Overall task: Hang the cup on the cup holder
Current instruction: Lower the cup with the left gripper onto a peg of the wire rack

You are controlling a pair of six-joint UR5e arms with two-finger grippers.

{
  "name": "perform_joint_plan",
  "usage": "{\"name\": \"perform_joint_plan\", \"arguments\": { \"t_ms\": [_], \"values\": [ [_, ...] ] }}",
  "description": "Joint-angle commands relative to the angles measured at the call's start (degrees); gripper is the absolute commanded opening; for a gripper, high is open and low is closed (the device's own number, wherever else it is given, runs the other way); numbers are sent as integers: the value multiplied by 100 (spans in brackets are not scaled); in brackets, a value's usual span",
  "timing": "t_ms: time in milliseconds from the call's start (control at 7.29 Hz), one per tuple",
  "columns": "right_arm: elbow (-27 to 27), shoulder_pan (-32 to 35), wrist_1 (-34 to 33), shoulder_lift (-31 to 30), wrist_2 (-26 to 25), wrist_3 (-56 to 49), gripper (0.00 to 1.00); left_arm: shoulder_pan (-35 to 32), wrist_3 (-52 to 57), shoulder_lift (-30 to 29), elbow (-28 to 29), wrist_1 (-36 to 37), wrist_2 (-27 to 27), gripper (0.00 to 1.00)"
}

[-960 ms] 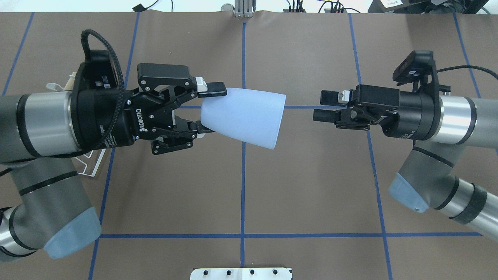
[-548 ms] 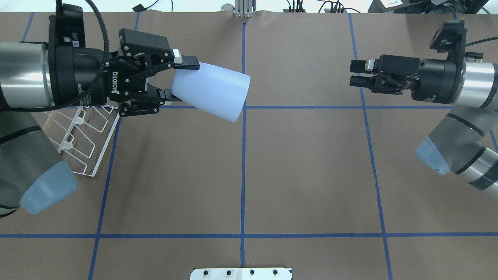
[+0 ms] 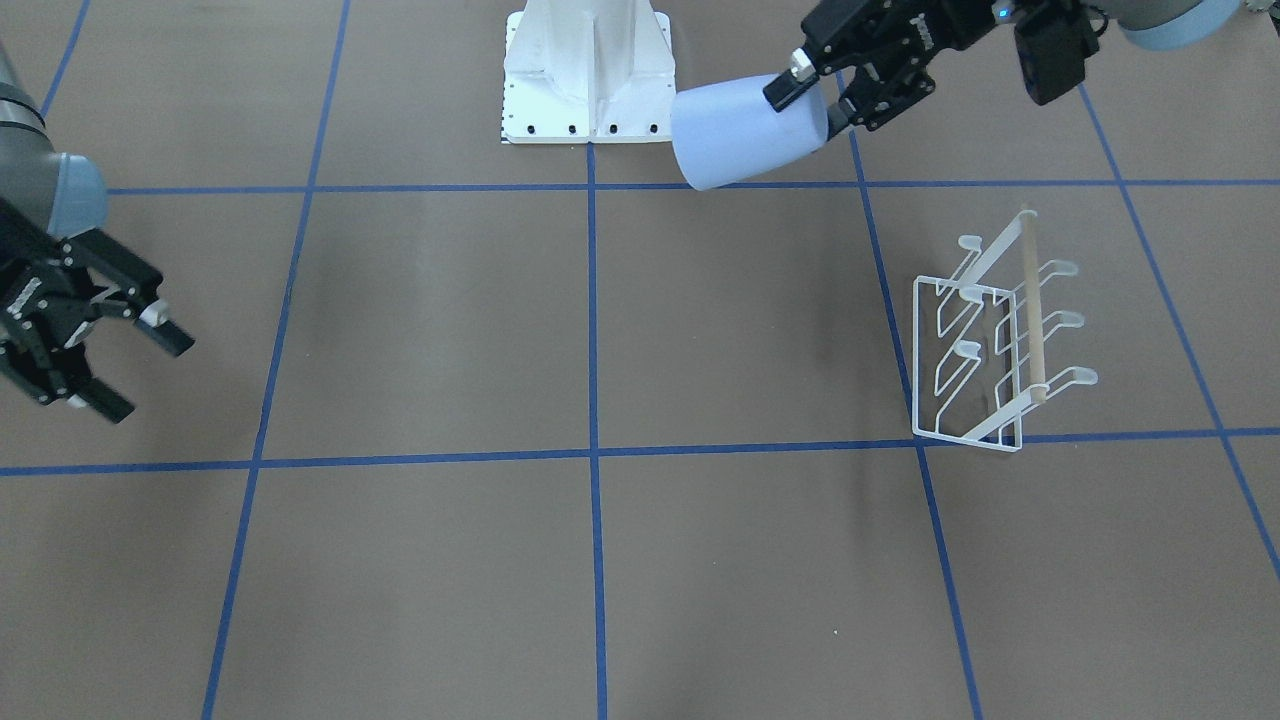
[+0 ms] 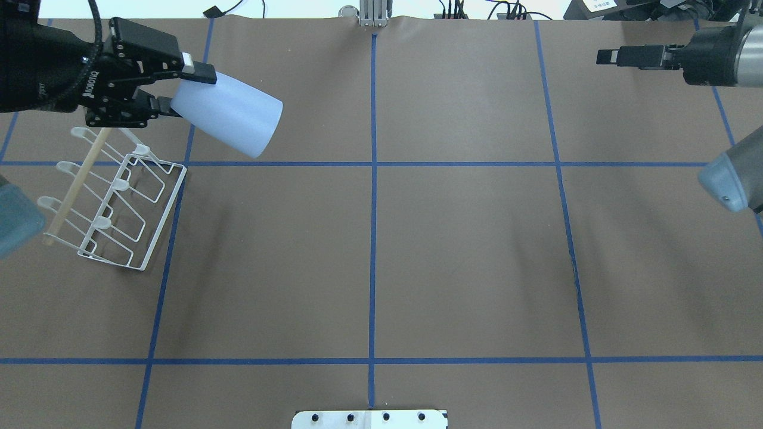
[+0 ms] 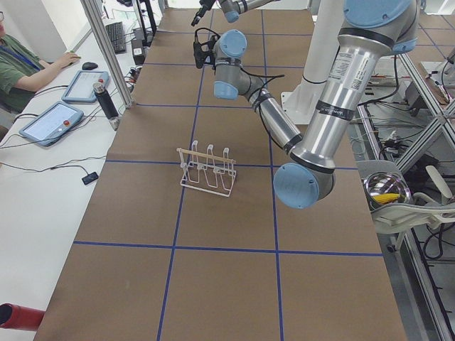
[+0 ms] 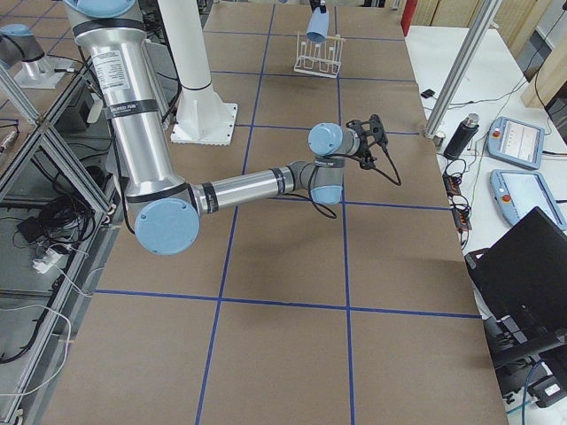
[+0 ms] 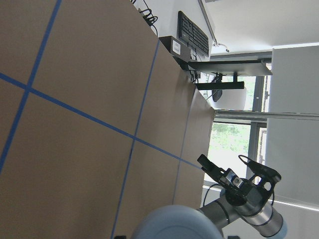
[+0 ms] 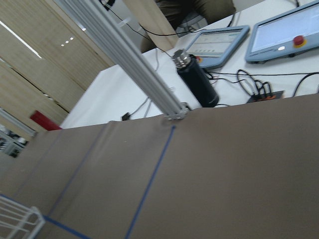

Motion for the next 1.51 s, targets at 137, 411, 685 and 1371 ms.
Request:
{"name": "perform_joint_plan", "arguments": {
  "t_ms": [137,411,685,1371],
  "values": [
    [-15,840,-2962,-1,69,-3506,100,-422,1840,135,-107,1368,-139,0],
    [-6,1070,-4519,17,349,-4592,100,-694,3576,144,-342,2901,-87,0],
    [37,1298,-6519,174,578,-5639,100,-792,4969,92,-869,4774,454,0],
    [240,1440,-8612,219,588,-6267,100,-63,5185,-171,-434,5169,1767,0]
  ]
}}
